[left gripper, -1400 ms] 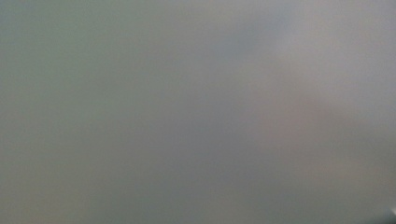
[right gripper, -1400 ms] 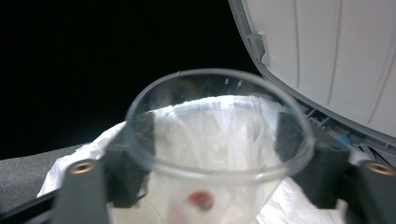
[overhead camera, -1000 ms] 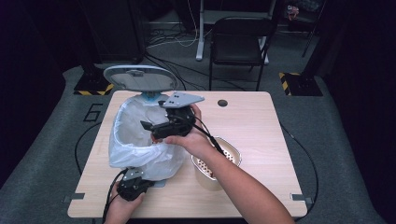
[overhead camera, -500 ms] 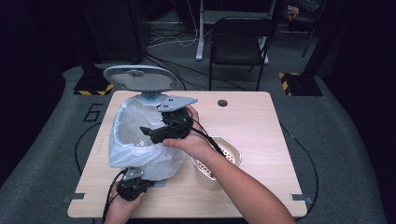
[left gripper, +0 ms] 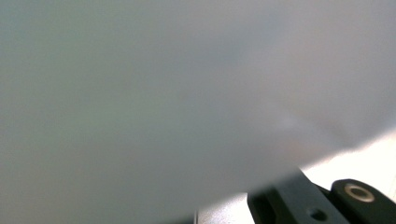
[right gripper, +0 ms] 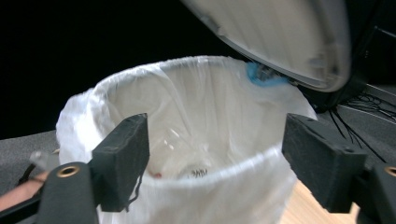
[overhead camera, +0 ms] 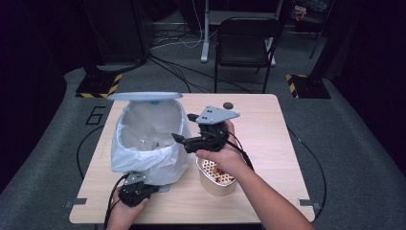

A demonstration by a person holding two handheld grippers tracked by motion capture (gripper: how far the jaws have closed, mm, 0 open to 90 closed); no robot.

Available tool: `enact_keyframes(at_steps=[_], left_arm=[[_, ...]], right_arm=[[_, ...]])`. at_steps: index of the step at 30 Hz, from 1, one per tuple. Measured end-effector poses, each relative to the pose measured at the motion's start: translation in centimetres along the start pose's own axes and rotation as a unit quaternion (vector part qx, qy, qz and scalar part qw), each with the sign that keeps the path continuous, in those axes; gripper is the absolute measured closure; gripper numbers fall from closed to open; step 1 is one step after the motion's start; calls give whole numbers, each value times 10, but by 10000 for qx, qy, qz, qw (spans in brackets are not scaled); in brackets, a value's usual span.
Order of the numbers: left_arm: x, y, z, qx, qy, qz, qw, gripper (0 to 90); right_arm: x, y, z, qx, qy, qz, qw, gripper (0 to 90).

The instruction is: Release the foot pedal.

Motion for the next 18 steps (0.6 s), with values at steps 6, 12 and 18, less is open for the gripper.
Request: enact_keyframes(at_steps=[6, 12, 18], left_arm=[[0, 3, 8, 172, -206, 193, 9995, 753], [2, 3, 26, 240, -271, 309, 9989, 649], [-11, 7, 36, 286, -287, -527, 9978, 614]], right_arm=[[6, -17, 26, -9, -171, -60, 9998, 240], [17, -33, 50, 56, -475, -54, 9988, 241], [27, -46, 65, 65, -726, -131, 9973, 243]])
Point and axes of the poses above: each handheld gripper's, and its own axes: z roughly backward along the jaws, y roughly out of its top, x roughly to its right, the point moved 1 cm from there along -z, roughly forward along the jaws, and after that the axes turned 1 degree about -z, right-handed, at the moved point
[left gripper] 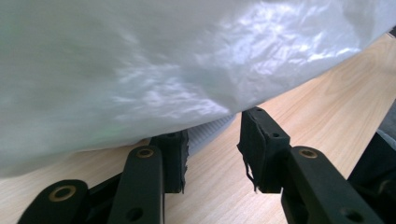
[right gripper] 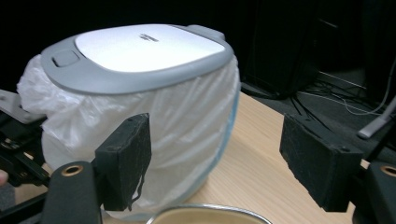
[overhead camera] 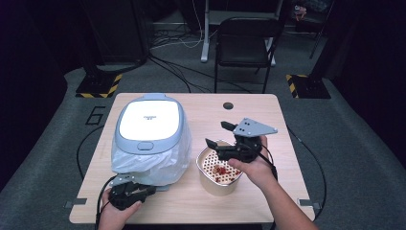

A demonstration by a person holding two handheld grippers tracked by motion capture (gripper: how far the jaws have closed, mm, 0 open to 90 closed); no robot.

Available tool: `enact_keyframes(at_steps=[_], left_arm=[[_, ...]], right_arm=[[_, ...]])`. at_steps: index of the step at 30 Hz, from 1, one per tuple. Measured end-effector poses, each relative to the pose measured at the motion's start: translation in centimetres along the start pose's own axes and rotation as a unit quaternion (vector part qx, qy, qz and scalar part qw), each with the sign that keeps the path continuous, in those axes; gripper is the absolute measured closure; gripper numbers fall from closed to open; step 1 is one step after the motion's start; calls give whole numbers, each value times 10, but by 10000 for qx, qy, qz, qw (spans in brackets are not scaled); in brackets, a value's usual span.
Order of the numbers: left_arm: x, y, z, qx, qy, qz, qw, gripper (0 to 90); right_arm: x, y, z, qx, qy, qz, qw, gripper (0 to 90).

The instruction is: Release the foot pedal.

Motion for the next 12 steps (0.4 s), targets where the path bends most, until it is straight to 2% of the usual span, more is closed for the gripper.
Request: enact_keyframes(at_steps=[1, 2, 3, 4, 5, 6, 7, 9, 12], left_arm=[[-3, -1, 4, -17, 150, 95, 9998, 609], [-5, -1, 5, -33, 101, 72, 9999, 606], [-2, -2, 7, 7, 209, 413, 9989, 603], [-2, -2, 7, 7, 209, 413, 9989, 603], [-10, -2, 10, 1, 127, 100, 9999, 600], [-6, -3, 11, 8, 208, 445, 9988, 599], [-7, -4, 12, -5, 228, 413, 9989, 597], [-8, -5, 13, 3, 277, 475, 9985, 581], [-10, -6, 15, -72, 181, 411, 9990, 547]], right_arm=[[4, -5, 5, -14, -106, 8, 9999, 245], [6, -7, 7, -23, -132, -4, 9999, 245], [7, -9, 9, -29, -158, -3, 9999, 245], [8, -11, 11, -36, -205, -32, 9998, 245], [9, -13, 14, -29, -237, -48, 9997, 246], [10, -15, 16, -12, -260, -77, 9996, 246], [11, -18, 19, 2, -291, -101, 9995, 245], [14, -25, 25, 24, -366, -177, 9992, 245], [19, -37, 33, 2, -489, -276, 9984, 245]])
Point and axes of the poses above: each handheld gripper's, and its own axes: z roughly backward along the jaws, y roughly out of its top, x roughly to its right, the point moved 1 cm from there along -z, roughly forward along the jaws, and after that the axes turned 1 degree about -z, right-handed, at the moved point
